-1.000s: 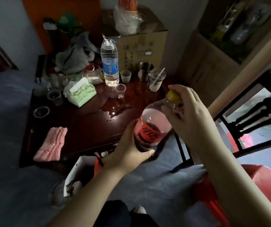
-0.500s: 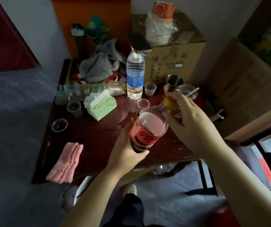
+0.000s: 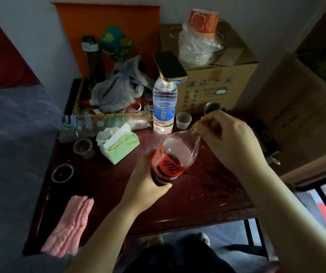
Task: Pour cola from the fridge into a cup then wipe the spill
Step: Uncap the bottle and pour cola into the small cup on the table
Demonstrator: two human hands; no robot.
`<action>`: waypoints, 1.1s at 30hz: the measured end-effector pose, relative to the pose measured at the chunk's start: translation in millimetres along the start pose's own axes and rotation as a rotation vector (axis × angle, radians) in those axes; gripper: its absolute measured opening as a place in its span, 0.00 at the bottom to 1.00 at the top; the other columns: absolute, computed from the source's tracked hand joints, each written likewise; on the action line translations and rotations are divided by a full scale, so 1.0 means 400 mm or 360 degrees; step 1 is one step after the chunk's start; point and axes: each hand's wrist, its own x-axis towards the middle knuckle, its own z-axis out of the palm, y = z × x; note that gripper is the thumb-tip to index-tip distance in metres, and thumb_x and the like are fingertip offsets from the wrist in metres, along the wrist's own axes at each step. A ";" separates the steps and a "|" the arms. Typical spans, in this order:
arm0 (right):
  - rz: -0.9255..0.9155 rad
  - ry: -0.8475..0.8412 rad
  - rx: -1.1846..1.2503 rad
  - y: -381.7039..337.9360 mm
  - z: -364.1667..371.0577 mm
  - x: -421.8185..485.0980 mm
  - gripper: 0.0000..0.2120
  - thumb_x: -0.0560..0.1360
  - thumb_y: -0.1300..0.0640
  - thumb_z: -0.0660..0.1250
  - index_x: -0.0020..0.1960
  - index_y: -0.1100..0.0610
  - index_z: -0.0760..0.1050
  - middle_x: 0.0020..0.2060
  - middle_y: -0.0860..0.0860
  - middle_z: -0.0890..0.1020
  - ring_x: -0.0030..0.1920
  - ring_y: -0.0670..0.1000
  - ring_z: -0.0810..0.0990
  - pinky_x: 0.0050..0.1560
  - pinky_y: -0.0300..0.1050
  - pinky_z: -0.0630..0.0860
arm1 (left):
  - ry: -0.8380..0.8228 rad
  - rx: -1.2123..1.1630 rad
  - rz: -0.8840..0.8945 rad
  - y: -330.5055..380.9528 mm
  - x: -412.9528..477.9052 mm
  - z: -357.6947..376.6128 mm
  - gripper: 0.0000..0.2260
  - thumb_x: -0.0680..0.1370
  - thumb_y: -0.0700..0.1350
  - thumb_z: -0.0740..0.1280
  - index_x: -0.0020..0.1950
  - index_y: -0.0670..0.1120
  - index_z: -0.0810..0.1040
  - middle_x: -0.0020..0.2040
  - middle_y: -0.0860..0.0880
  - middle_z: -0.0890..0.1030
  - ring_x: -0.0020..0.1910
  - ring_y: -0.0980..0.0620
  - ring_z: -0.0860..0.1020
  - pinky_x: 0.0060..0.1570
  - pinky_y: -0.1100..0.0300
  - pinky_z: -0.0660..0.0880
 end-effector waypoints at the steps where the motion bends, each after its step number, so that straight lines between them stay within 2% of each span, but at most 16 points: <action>1: 0.0006 -0.0026 -0.0004 0.004 -0.002 0.010 0.14 0.71 0.42 0.68 0.48 0.51 0.78 0.34 0.43 0.77 0.34 0.43 0.72 0.31 0.30 0.65 | 0.0002 0.0006 -0.0018 0.002 0.005 0.005 0.37 0.62 0.38 0.77 0.62 0.64 0.66 0.57 0.59 0.75 0.57 0.61 0.76 0.54 0.67 0.72; 3: -0.0011 -0.0071 0.0052 0.012 -0.009 0.028 0.14 0.70 0.42 0.69 0.46 0.52 0.77 0.31 0.40 0.75 0.34 0.37 0.74 0.31 0.28 0.65 | 0.0023 0.0014 -0.0055 0.008 0.013 0.016 0.34 0.62 0.39 0.77 0.64 0.56 0.68 0.56 0.58 0.76 0.56 0.59 0.76 0.54 0.62 0.74; 5: -0.0032 -0.0124 0.0143 0.019 -0.019 0.043 0.13 0.70 0.45 0.71 0.44 0.54 0.76 0.30 0.36 0.73 0.35 0.31 0.73 0.33 0.24 0.65 | 0.0035 0.0005 -0.0085 0.020 0.015 0.027 0.35 0.62 0.39 0.77 0.65 0.55 0.68 0.56 0.58 0.76 0.56 0.59 0.77 0.54 0.61 0.75; 8: -0.0098 -0.0166 0.0203 0.032 -0.028 0.058 0.11 0.70 0.47 0.72 0.43 0.54 0.76 0.30 0.32 0.73 0.36 0.33 0.74 0.34 0.25 0.65 | 0.0028 -0.0024 -0.0086 0.035 0.018 0.037 0.35 0.62 0.39 0.77 0.65 0.54 0.68 0.57 0.57 0.76 0.56 0.59 0.77 0.54 0.63 0.74; 12: -0.0147 -0.0188 0.0336 0.051 -0.029 0.070 0.10 0.70 0.49 0.71 0.43 0.54 0.76 0.36 0.24 0.73 0.37 0.35 0.74 0.35 0.26 0.65 | 0.0015 -0.0053 -0.0116 0.047 0.022 0.046 0.34 0.63 0.39 0.77 0.65 0.53 0.68 0.55 0.56 0.78 0.54 0.59 0.78 0.52 0.63 0.75; 16: -0.0215 -0.0097 0.0430 0.055 -0.028 0.064 0.09 0.71 0.50 0.71 0.42 0.54 0.75 0.32 0.35 0.76 0.34 0.42 0.73 0.33 0.30 0.66 | -0.0119 -0.0066 -0.0156 0.053 0.030 0.029 0.38 0.63 0.41 0.79 0.67 0.59 0.65 0.56 0.58 0.78 0.55 0.62 0.78 0.54 0.62 0.76; 19: -0.0209 -0.0077 0.0523 0.058 -0.022 0.055 0.08 0.72 0.54 0.71 0.42 0.56 0.74 0.33 0.30 0.76 0.33 0.40 0.73 0.34 0.28 0.66 | -0.0225 -0.0005 -0.0164 0.051 0.040 0.001 0.39 0.62 0.43 0.79 0.65 0.66 0.63 0.55 0.61 0.78 0.54 0.64 0.78 0.53 0.65 0.75; 21: -0.0223 -0.0088 0.0569 0.058 -0.018 0.051 0.07 0.72 0.55 0.71 0.43 0.57 0.75 0.35 0.32 0.77 0.36 0.38 0.75 0.36 0.27 0.66 | -0.0279 0.0010 -0.0176 0.047 0.046 -0.018 0.41 0.62 0.43 0.79 0.67 0.64 0.63 0.56 0.61 0.77 0.55 0.64 0.77 0.53 0.64 0.76; 23: -0.0283 -0.0135 0.0569 0.055 -0.017 0.053 0.07 0.72 0.53 0.71 0.45 0.55 0.76 0.39 0.40 0.80 0.40 0.41 0.76 0.39 0.29 0.68 | -0.0368 -0.0005 -0.0193 0.037 0.048 -0.032 0.43 0.62 0.44 0.79 0.70 0.63 0.62 0.58 0.61 0.77 0.56 0.63 0.78 0.54 0.61 0.77; 26: -0.0342 -0.0283 0.0521 0.048 -0.020 0.066 0.10 0.72 0.50 0.70 0.47 0.55 0.76 0.41 0.46 0.80 0.43 0.46 0.77 0.41 0.38 0.72 | -0.0387 0.0008 -0.0183 0.027 0.044 -0.045 0.43 0.62 0.44 0.79 0.71 0.62 0.61 0.58 0.61 0.76 0.57 0.65 0.76 0.55 0.65 0.74; 29: -0.0311 -0.0317 0.0394 0.040 -0.016 0.074 0.13 0.72 0.44 0.68 0.47 0.53 0.75 0.38 0.44 0.78 0.40 0.44 0.76 0.39 0.36 0.71 | -0.0291 0.0059 -0.0155 0.021 0.035 -0.050 0.40 0.62 0.43 0.79 0.69 0.60 0.63 0.57 0.63 0.75 0.57 0.68 0.73 0.53 0.74 0.70; 31: -0.0173 -0.0214 0.0296 0.027 -0.004 0.067 0.19 0.71 0.37 0.63 0.45 0.53 0.74 0.34 0.41 0.76 0.37 0.42 0.75 0.34 0.32 0.69 | -0.0221 0.0132 -0.0121 0.014 0.029 -0.055 0.39 0.62 0.45 0.78 0.68 0.59 0.64 0.57 0.63 0.74 0.57 0.67 0.73 0.53 0.71 0.71; 32: -0.0081 -0.0169 0.0220 0.017 0.005 0.063 0.23 0.70 0.34 0.58 0.45 0.54 0.74 0.33 0.41 0.75 0.35 0.43 0.74 0.32 0.34 0.67 | -0.0185 0.0181 -0.0101 0.011 0.028 -0.057 0.38 0.62 0.46 0.78 0.68 0.59 0.64 0.57 0.62 0.74 0.57 0.66 0.73 0.53 0.68 0.72; 33: 0.0000 -0.0130 0.0109 0.007 0.016 0.060 0.26 0.70 0.32 0.55 0.45 0.55 0.73 0.32 0.42 0.74 0.34 0.44 0.72 0.32 0.39 0.66 | -0.0151 0.0226 -0.0079 0.010 0.028 -0.061 0.37 0.62 0.46 0.77 0.67 0.59 0.65 0.56 0.62 0.75 0.56 0.65 0.74 0.52 0.66 0.73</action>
